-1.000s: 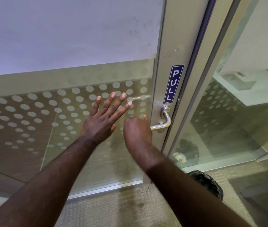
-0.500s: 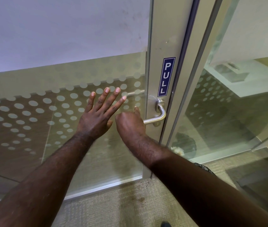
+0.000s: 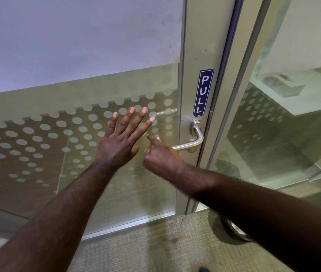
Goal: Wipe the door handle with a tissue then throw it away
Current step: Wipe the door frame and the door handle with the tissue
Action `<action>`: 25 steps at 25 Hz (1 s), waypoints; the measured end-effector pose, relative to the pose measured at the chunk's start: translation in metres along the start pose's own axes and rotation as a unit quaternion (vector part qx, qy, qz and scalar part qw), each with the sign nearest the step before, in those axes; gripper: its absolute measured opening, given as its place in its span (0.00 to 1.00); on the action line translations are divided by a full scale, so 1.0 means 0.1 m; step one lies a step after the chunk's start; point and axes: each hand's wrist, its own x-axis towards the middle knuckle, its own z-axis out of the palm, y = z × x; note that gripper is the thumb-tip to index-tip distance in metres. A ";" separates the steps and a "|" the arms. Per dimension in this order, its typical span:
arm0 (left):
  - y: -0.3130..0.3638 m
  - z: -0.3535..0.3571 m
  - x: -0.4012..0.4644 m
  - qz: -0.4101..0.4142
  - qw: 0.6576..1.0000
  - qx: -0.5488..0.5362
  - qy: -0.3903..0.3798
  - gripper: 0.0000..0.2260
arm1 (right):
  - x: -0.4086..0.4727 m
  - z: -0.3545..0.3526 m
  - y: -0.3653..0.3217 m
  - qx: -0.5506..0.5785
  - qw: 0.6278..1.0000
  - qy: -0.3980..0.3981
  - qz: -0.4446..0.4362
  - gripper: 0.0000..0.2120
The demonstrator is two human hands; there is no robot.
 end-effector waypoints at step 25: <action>0.05 -0.03 0.00 -0.014 1.000 -0.016 0.001 0.57 | -0.52 0.38 0.25 0.805 -0.056 0.347 0.478 0.08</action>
